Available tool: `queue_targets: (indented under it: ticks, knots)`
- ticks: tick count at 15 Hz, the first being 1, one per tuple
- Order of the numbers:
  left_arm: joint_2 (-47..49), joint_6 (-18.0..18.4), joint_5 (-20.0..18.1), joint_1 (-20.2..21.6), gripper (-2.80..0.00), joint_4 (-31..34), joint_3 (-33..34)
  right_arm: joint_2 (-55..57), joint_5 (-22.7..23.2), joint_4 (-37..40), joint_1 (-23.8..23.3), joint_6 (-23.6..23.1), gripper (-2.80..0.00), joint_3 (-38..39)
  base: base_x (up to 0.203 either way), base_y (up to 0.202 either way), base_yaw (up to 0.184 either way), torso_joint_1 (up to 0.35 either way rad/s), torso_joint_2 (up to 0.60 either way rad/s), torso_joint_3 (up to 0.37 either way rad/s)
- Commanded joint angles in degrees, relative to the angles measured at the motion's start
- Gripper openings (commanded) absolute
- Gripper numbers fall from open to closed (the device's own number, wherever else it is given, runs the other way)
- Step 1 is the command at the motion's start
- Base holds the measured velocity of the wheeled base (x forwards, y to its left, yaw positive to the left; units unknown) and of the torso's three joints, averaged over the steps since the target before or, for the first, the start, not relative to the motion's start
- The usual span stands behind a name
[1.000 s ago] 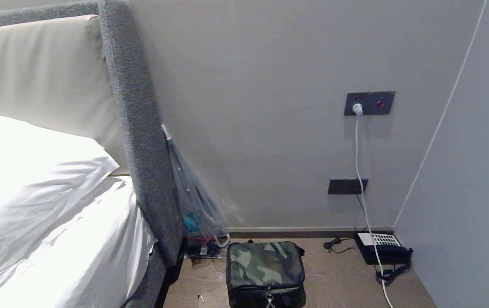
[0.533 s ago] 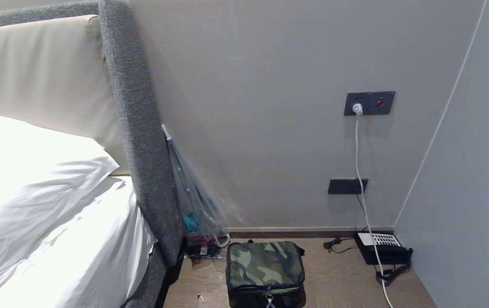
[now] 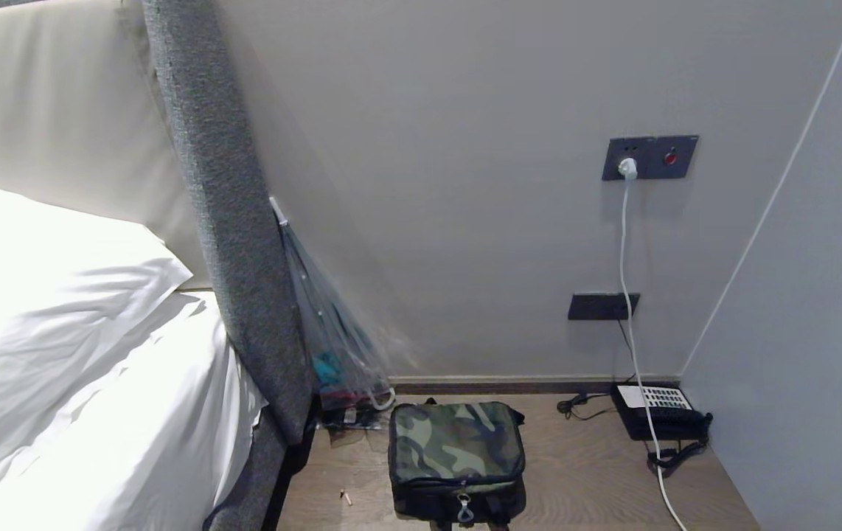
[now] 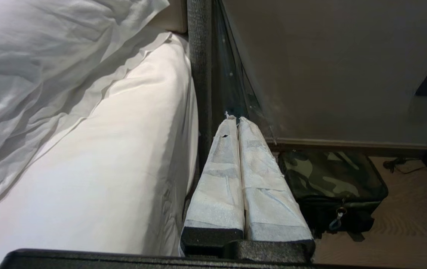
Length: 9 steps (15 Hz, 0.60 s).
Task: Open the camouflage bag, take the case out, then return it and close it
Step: Open the top of the storage box
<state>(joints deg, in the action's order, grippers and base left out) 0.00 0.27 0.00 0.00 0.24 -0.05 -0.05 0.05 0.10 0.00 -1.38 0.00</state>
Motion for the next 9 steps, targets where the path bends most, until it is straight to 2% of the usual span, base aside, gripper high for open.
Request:
queue_targets:
  ticks: [1, 9]
  knots:
    - [0.0, 0.0, 0.0, 0.0, -2.80, -0.1, 0.0, 0.0, 0.0, 0.0, 0.0, 0.0, -2.80, 0.0, 0.000, 0.000, 0.000, 0.002, 0.00, -0.198]
    - [0.0, -0.1, 0.0, 0.0, -2.80, 0.0, -0.1, 0.0, 0.0, 0.0, 0.0, 0.0, -2.80, 0.0, 0.000, 0.000, 0.000, 0.001, 0.00, -0.195]
